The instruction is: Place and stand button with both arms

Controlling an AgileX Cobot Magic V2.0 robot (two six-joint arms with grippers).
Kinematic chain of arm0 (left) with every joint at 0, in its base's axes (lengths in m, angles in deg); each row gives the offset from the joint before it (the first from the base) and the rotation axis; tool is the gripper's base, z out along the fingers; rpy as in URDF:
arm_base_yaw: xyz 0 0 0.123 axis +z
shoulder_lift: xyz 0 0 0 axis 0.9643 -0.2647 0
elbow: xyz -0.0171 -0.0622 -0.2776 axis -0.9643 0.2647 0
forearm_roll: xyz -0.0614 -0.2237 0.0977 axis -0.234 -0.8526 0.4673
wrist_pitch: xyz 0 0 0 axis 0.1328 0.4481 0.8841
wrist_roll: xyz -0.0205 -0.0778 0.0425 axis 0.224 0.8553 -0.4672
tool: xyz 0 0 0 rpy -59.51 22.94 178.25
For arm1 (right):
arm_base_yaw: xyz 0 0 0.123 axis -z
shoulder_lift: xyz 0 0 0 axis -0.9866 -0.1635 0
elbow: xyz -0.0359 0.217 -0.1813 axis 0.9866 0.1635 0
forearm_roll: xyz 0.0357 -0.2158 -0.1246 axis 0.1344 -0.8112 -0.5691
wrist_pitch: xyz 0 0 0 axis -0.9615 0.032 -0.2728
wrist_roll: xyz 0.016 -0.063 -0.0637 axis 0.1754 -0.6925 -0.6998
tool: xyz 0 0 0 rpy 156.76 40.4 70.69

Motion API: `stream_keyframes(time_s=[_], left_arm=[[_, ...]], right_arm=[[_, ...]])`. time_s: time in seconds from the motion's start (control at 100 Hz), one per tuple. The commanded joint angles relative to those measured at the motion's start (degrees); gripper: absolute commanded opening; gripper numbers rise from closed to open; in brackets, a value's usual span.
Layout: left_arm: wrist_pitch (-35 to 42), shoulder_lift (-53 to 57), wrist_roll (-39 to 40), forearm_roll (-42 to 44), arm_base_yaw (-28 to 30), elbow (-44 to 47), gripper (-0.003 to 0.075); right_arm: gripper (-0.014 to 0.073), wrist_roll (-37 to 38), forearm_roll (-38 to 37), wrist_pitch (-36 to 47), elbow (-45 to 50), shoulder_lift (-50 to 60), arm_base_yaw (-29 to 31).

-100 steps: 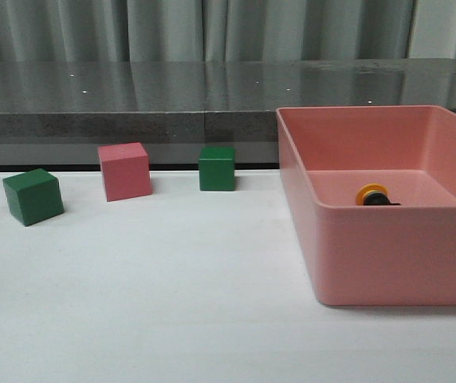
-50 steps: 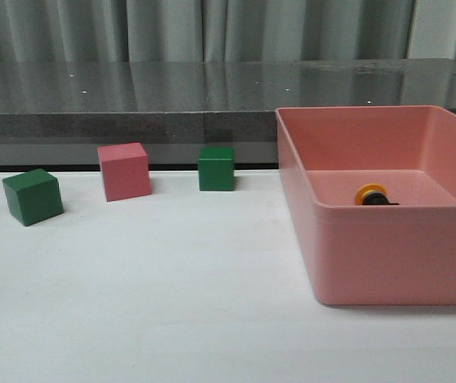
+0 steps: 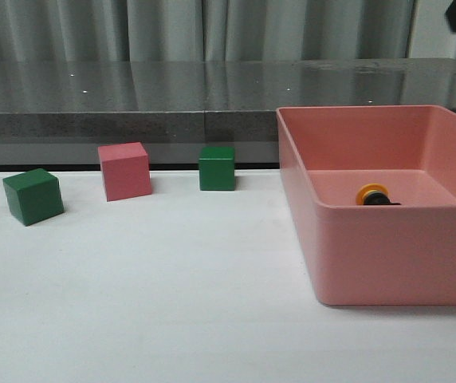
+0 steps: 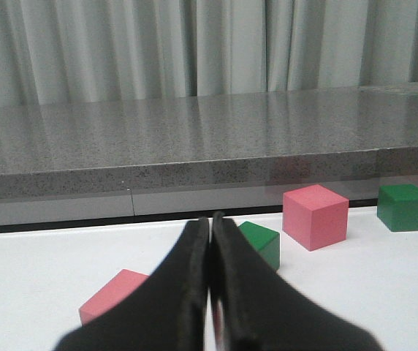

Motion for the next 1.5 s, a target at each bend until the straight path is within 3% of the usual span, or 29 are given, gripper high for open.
stream_keyframes(time_s=[0.0, 0.11, 0.19, 0.45, 0.82, 0.94, 1.09, 1.14, 1.35, 1.49], left_arm=[[4.51, 1.7, 0.31, 0.09, 0.02, 2.61, -0.002], [4.51, 1.7, 0.31, 0.09, 0.02, 2.61, -0.002], [4.51, 1.7, 0.31, 0.09, 0.02, 2.61, -0.002], [4.51, 1.7, 0.31, 0.09, 0.02, 2.61, -0.002], [4.51, 1.7, 0.31, 0.09, 0.02, 2.61, -0.002], [4.51, 1.7, 0.31, 0.09, 0.02, 2.61, -0.002], [4.51, 1.7, 0.31, 0.09, 0.02, 2.61, -0.002], [4.51, 1.7, 0.31, 0.09, 0.02, 2.61, -0.002], [4.51, 1.7, 0.31, 0.09, 0.02, 2.61, -0.002], [4.51, 1.7, 0.31, 0.09, 0.02, 2.61, -0.002]], right_arm=[[0.0172, -1.22, 1.06, 1.23, -3.79, -3.73, -0.12], [0.043, -1.29, 1.06, 2.54, -4.75, -8.48, -0.12], [0.0538, -2.11, 1.06, 4.81, -4.75, -10.88, -0.12], [0.0546, -3.31, 1.06, 12.46, -4.75, -19.61, -0.12], [0.0546, -3.31, 1.06, 16.72, -4.75, -30.72, -0.12], [0.0468, -3.31, 1.06, 16.26, -4.75, -32.38, -0.12], [0.0153, -3.31, 1.06, 14.16, -5.73, -32.19, -0.12], [0.0091, -3.31, 1.06, 12.17, -6.83, -31.83, -0.12], [0.0091, -4.17, 1.13, 0.67, -15.78, -26.29, -2.25], [0.0091, -13.68, 1.13, -7.77, -25.59, -25.19, -7.1]])
